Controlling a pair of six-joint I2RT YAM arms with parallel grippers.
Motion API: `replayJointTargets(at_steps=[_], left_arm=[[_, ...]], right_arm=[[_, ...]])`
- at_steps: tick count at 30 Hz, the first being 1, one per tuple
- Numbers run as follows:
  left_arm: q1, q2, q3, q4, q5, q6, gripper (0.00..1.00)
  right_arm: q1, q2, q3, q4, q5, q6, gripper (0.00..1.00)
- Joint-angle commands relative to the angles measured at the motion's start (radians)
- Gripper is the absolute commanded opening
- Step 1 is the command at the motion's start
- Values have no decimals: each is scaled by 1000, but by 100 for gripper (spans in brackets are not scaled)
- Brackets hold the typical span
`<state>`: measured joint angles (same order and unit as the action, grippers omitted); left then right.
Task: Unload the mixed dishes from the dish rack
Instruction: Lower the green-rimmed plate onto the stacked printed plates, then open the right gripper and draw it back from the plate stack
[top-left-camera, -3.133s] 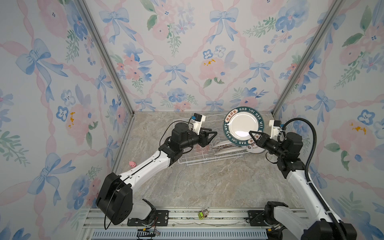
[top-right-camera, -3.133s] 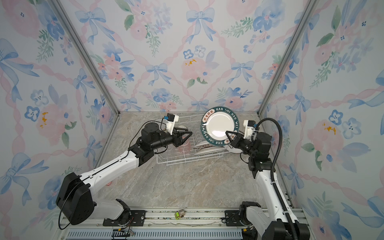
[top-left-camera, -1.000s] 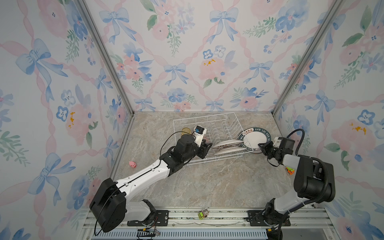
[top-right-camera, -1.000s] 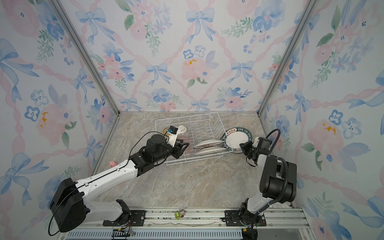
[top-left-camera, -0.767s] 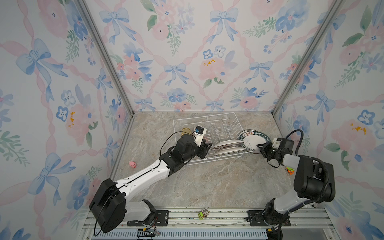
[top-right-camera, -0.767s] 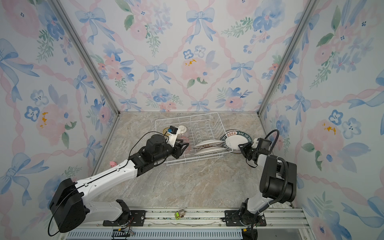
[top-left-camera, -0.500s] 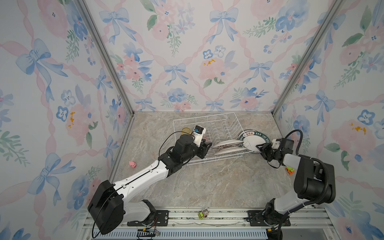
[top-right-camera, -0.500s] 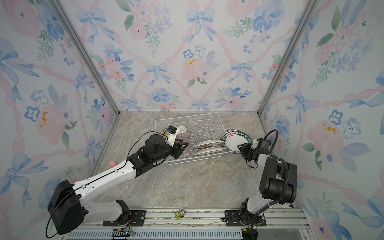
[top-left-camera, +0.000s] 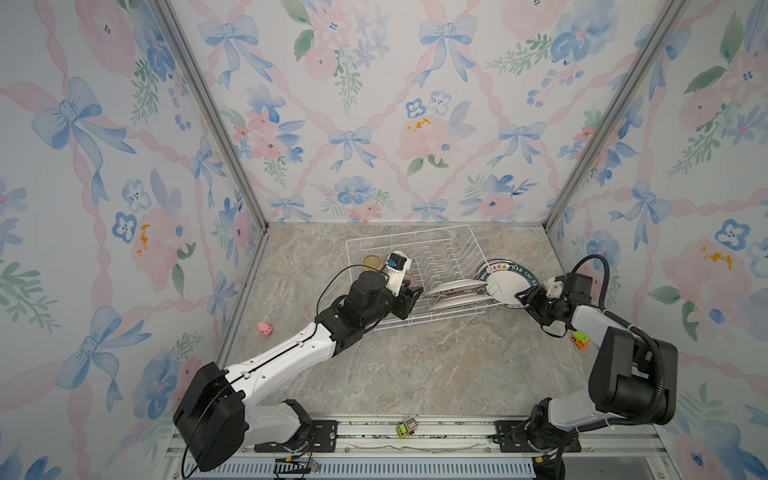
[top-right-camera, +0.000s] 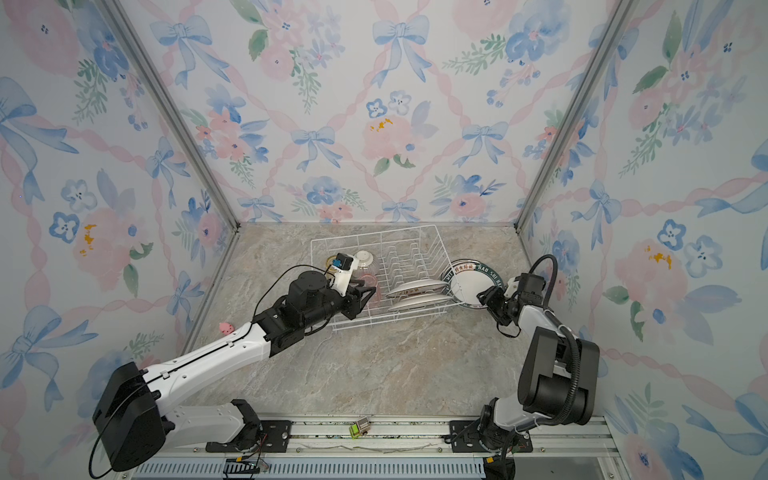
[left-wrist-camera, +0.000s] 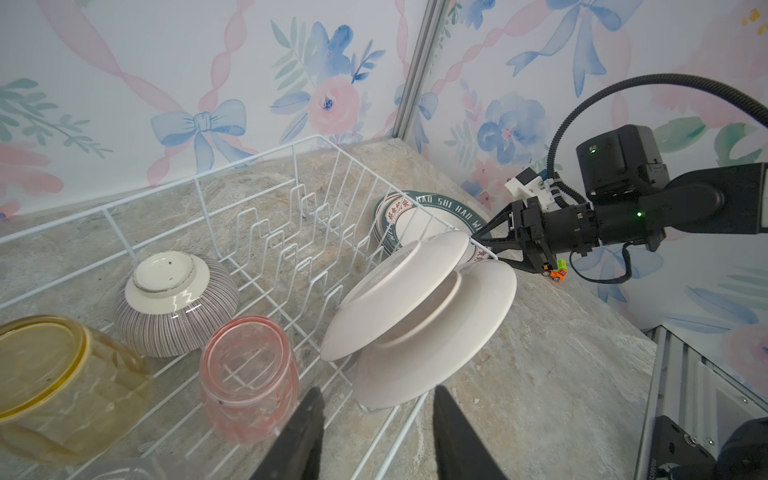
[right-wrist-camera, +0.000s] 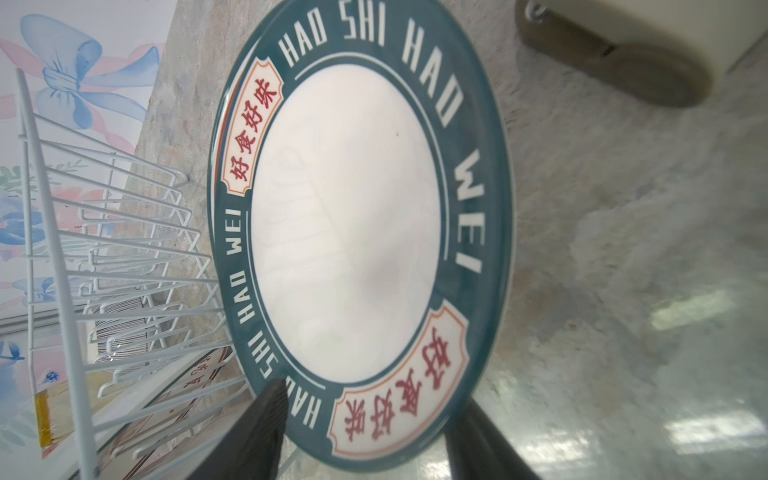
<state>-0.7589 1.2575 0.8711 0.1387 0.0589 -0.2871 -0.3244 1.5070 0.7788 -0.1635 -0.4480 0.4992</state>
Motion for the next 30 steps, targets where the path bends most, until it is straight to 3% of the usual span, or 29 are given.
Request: replayJointTargets(at_steps=[1, 25, 30], left_arm=[[-2, -27, -18, -2, -15, 25, 43], [-3, -8, -12, -54, -3, 50, 44], [-23, 15, 21, -82, 7, 74, 45]], right_arm=[[17, 4, 44, -75, 56, -58, 63], [91, 130, 143, -98, 147, -71, 71], [37, 67, 116, -113, 151, -78, 71]])
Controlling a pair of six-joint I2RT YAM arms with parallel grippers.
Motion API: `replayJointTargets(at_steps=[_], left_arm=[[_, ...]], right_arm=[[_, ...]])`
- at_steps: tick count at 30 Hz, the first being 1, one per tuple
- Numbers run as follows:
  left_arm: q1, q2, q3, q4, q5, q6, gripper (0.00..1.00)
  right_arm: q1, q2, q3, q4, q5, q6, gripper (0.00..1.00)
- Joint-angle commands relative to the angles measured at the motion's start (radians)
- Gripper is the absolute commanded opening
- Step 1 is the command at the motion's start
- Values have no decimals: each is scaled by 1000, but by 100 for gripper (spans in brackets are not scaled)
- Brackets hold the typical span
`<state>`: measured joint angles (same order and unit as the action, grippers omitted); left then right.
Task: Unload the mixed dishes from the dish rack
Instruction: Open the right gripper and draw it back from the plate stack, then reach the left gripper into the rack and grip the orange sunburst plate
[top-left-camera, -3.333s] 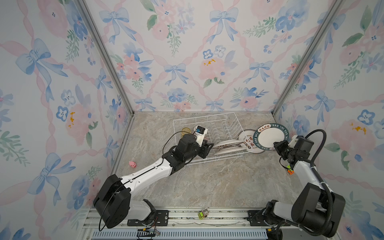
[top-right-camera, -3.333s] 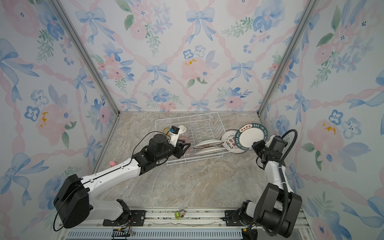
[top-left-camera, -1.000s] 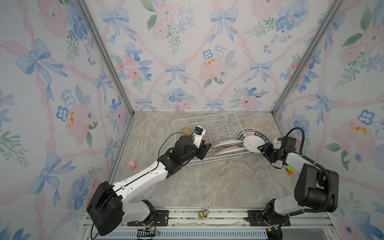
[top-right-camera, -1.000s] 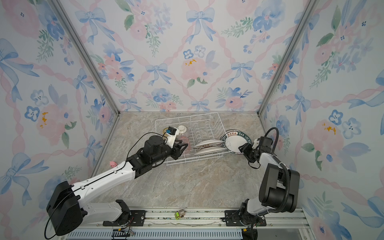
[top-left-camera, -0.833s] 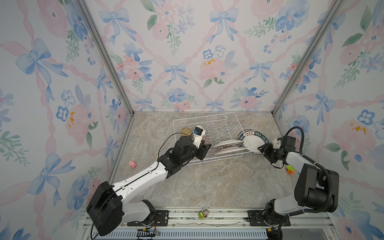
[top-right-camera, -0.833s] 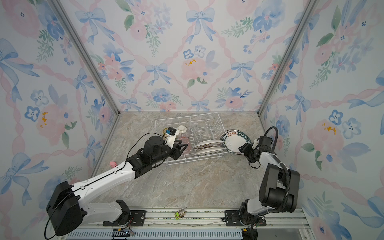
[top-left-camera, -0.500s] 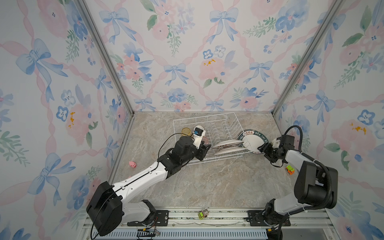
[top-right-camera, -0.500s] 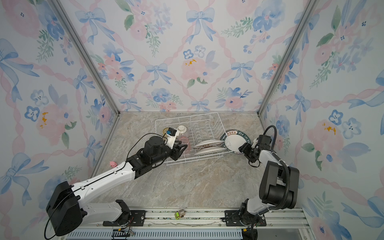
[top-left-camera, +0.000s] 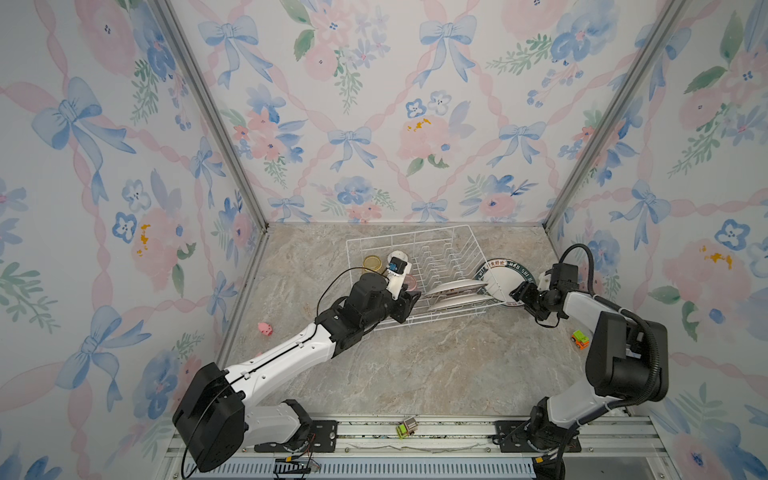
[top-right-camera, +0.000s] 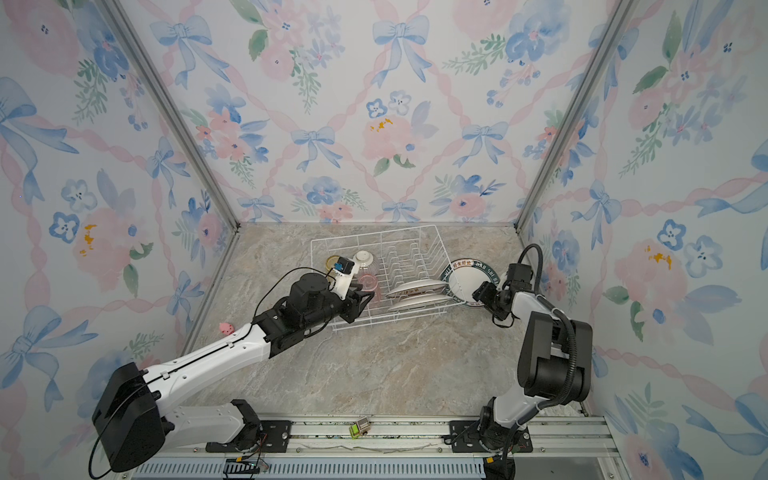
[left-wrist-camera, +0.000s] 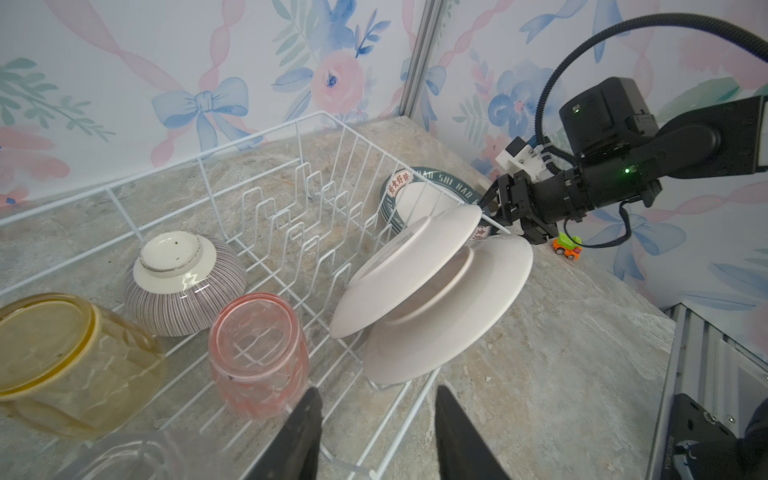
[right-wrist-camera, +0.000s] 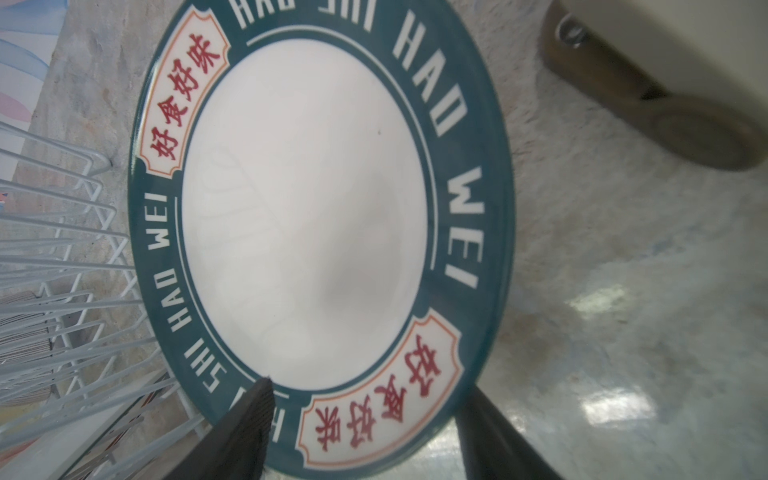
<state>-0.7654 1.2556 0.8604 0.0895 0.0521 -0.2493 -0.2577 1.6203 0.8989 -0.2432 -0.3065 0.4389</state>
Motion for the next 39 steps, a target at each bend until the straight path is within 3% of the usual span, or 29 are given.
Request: replayJointTargets(at_steps=[1, 6, 17, 33, 39], left_arm=[[-28, 22, 44, -41, 6, 47, 45], [-98, 95, 150, -122, -74, 127, 42], [-179, 405, 495, -351, -205, 338, 32], [-176, 538, 608, -354, -230, 451, 41], [-167, 591, 656, -361, -246, 494, 39]], right_arm=[[-55, -72, -17, -32, -2, -17, 71], [-145, -223, -43, -97, -42, -54, 70], [-57, -461, -10, -177, -55, -46, 70], [-51, -554, -27, -174, -71, -37, 73], [-53, -555, -33, -167, -71, -38, 73]])
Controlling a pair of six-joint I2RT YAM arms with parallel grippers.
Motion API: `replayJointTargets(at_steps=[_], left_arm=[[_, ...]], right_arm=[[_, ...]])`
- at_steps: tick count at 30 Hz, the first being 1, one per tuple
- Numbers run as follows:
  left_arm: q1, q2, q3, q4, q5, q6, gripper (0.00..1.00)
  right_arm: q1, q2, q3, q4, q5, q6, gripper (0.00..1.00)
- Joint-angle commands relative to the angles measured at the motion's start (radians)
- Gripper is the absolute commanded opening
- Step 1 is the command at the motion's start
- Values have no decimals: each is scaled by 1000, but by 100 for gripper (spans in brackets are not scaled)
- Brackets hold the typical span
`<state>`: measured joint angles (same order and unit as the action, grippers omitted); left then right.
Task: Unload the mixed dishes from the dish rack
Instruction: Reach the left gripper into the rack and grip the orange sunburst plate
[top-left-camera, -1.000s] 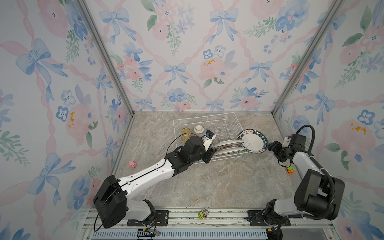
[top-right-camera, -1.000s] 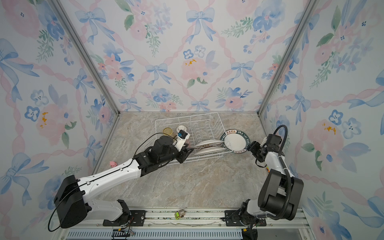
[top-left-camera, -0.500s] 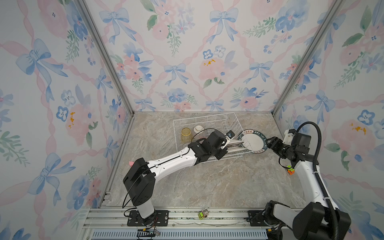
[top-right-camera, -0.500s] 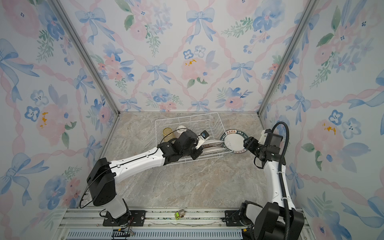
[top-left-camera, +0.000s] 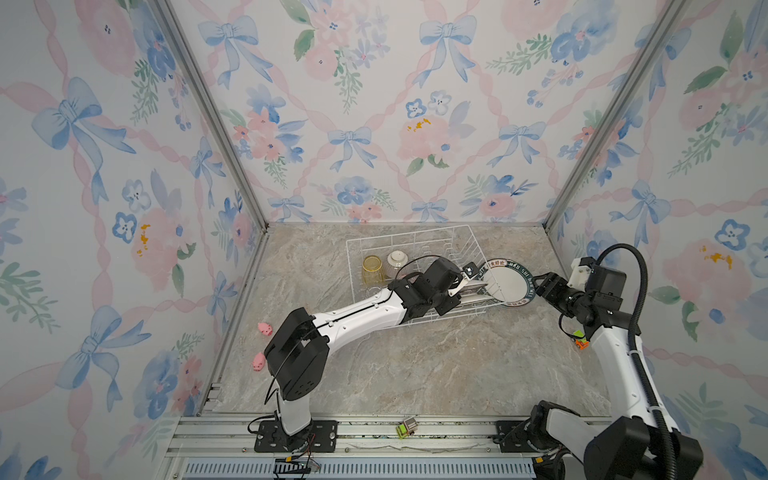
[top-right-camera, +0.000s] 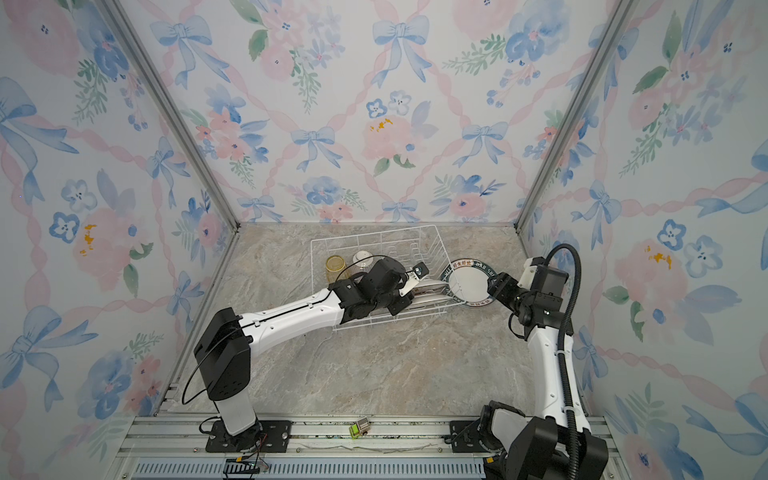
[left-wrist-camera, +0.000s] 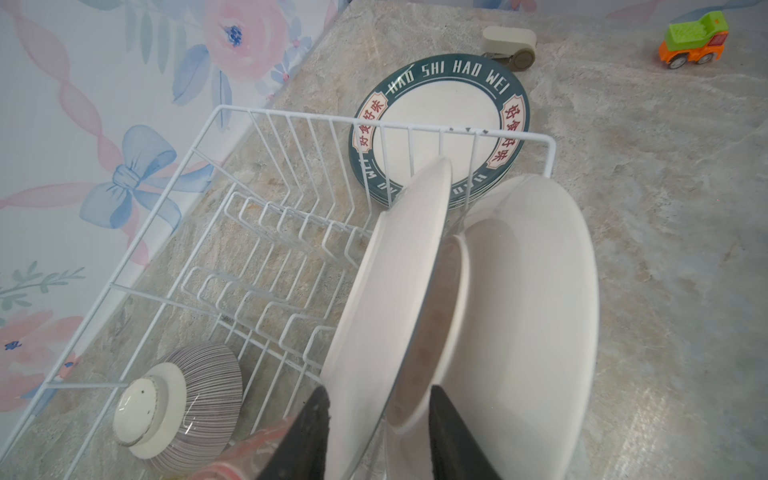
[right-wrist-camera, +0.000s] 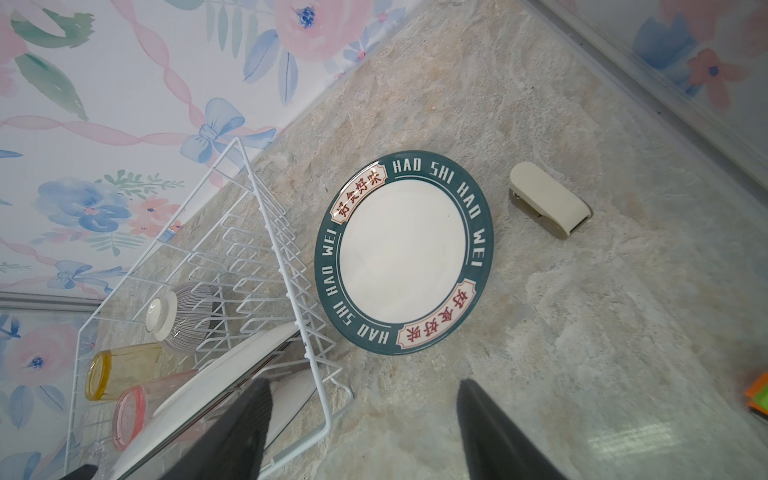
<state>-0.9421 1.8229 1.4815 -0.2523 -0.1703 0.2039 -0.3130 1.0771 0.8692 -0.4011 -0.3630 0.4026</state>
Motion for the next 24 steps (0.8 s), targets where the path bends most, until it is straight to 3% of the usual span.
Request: replayJointTargets(at_steps=[1, 24], left_arm=[[13, 33, 45, -19, -24, 51, 39], [18, 151, 148, -14, -163, 226, 12]], right_arm=[[1, -14, -5, -8, -14, -2, 73], [-4, 17, -30, 38, -32, 12, 73]])
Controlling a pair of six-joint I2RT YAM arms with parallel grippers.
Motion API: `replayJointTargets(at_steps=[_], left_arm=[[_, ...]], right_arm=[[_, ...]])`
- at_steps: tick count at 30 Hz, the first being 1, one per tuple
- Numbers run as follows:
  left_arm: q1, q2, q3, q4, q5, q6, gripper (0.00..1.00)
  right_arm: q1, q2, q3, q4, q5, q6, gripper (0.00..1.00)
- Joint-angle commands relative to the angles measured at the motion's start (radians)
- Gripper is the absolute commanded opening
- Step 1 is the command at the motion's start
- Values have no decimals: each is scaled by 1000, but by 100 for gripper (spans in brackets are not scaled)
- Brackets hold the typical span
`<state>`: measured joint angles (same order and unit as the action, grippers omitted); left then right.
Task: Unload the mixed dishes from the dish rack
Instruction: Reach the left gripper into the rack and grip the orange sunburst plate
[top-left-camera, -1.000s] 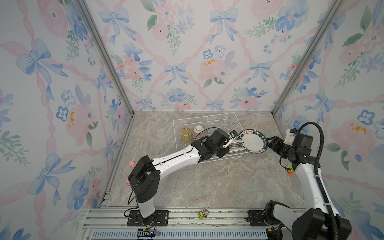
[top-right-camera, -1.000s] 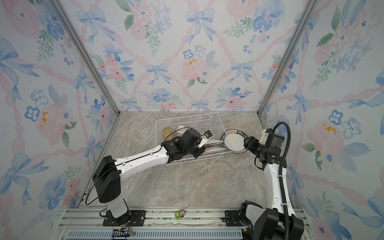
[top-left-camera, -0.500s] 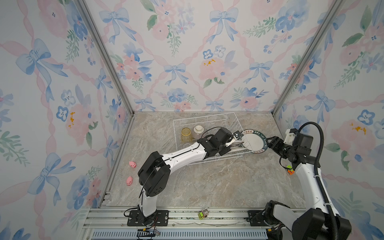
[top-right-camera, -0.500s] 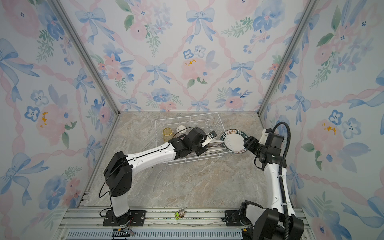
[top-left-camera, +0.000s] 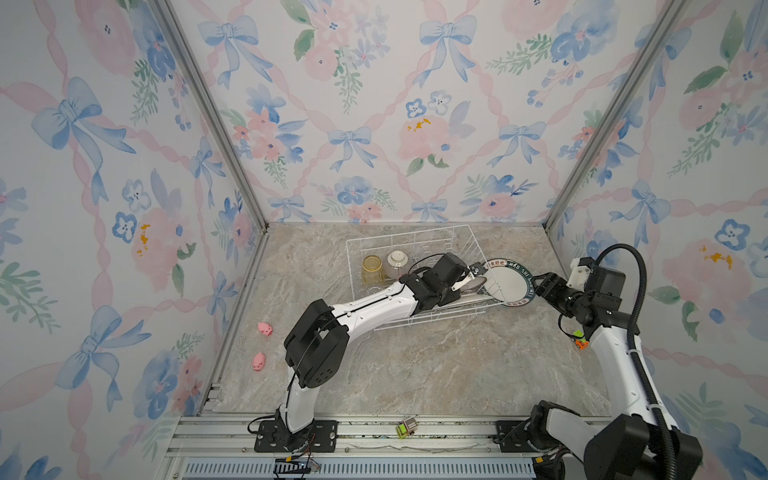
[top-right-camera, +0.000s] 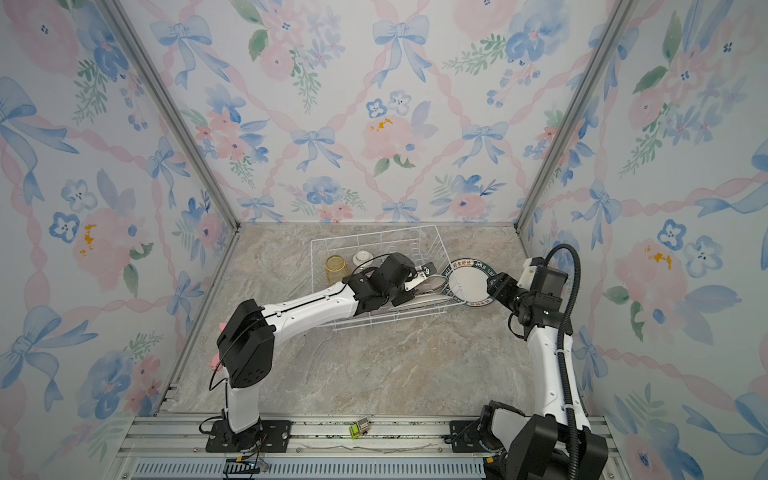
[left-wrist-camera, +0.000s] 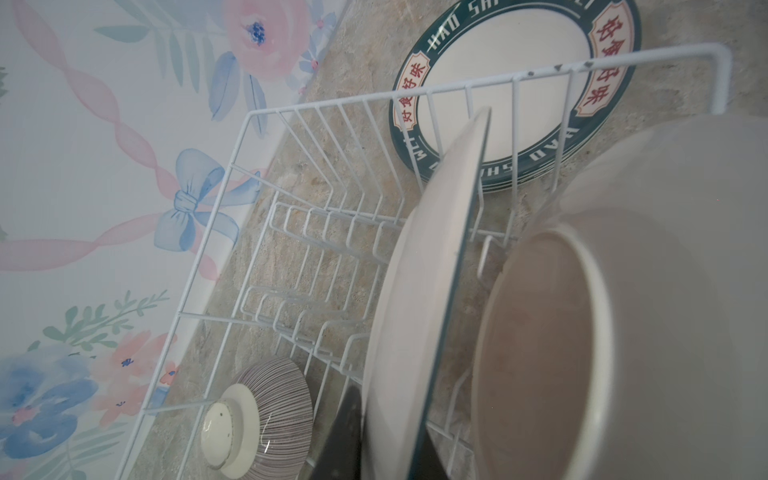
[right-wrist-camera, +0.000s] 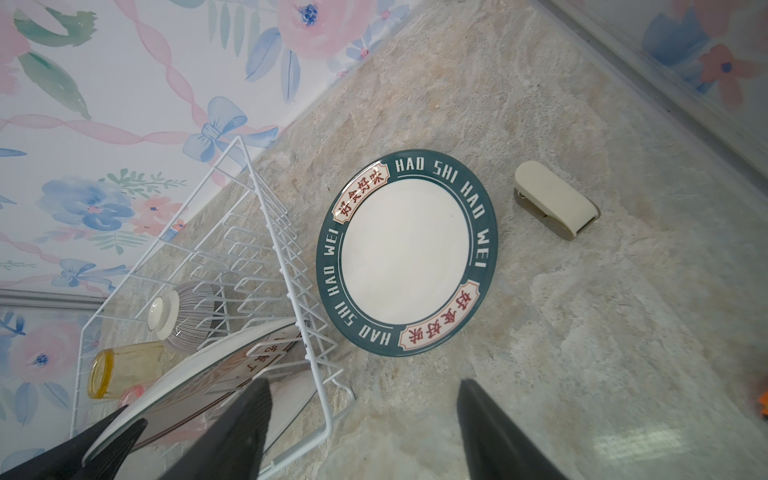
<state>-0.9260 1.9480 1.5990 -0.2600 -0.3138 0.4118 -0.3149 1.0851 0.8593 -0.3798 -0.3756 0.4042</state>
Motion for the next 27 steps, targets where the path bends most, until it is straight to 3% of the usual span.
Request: replayJointTargets(at_steps=[1, 17, 27], left_arm=[[2, 28, 32, -5, -27, 20, 11], [3, 10, 43, 102, -195, 47, 8], [10, -69, 60, 102, -230, 13, 8]], right_arm=[[-2, 9, -20, 16, -19, 10, 73], [0, 0, -22, 19, -22, 10, 73], [1, -12, -15, 19, -31, 10, 73]])
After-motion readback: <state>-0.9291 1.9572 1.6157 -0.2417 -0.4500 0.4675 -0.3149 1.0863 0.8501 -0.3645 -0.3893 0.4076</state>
